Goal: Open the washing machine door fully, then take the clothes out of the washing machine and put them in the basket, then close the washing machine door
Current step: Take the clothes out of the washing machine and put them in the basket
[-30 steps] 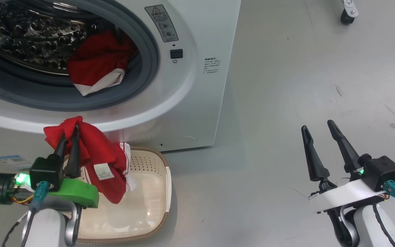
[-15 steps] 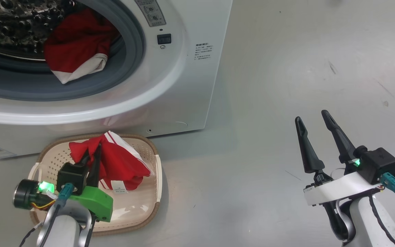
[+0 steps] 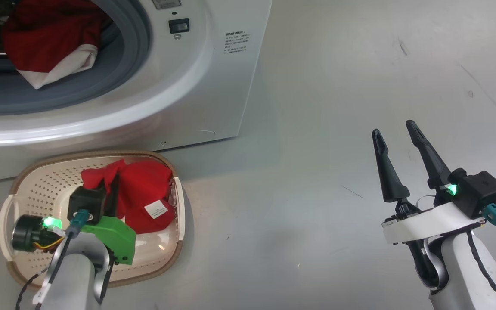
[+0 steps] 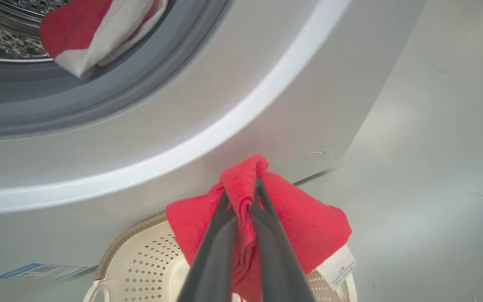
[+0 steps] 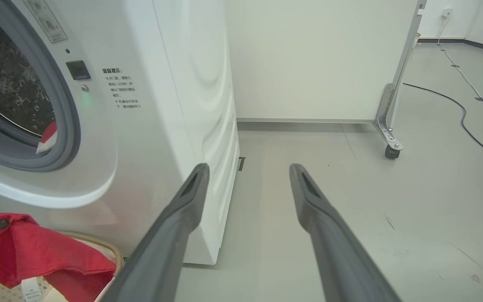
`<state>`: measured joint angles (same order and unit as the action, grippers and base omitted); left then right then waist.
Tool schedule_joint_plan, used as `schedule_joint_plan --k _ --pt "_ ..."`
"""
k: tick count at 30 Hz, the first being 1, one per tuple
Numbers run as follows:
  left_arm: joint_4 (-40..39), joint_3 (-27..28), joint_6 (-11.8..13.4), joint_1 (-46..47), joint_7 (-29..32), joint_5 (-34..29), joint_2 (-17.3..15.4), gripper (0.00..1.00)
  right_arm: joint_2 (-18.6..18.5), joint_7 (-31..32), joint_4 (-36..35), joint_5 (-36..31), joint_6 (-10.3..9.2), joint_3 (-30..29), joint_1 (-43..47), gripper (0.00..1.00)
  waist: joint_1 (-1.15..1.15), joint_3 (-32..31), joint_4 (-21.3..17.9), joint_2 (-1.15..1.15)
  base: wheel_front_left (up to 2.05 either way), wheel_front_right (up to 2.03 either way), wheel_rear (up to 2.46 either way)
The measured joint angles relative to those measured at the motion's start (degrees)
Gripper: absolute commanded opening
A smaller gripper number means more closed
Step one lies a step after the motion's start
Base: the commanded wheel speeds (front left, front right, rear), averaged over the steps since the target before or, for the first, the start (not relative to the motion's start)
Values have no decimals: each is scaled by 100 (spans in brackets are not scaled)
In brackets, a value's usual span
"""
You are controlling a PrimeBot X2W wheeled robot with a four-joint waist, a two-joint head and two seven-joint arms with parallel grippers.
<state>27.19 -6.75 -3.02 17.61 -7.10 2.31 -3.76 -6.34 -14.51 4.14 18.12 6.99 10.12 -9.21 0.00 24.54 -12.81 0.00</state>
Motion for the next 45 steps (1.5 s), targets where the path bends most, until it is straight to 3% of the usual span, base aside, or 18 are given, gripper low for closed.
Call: schedule_joint_plan --k 23,34,35,37,45 --pt "1460 815 613 649 97 343 -101 0 -296 0 -163 -9 0 -235 -238 100 0 799 21 0 0 0 0" --pt "2073 849 677 861 -65 368 -80 0 -315 0 -159 -37 0 -153 -357 100 0 919 115 0 0 0 0" --pt "2111 853 678 883 -80 375 -77 18 -315 0 -157 -37 0 -152 -357 100 0 918 116 0 0 0 0" --pt "2149 853 678 899 -80 375 -76 97 -314 0 -154 -37 0 -151 -357 100 0 916 118 0 0 0 0" --pt "2452 837 678 972 -268 385 -37 100 -281 0 -57 -37 0 -149 -376 100 0 804 146 0 0 0 0"
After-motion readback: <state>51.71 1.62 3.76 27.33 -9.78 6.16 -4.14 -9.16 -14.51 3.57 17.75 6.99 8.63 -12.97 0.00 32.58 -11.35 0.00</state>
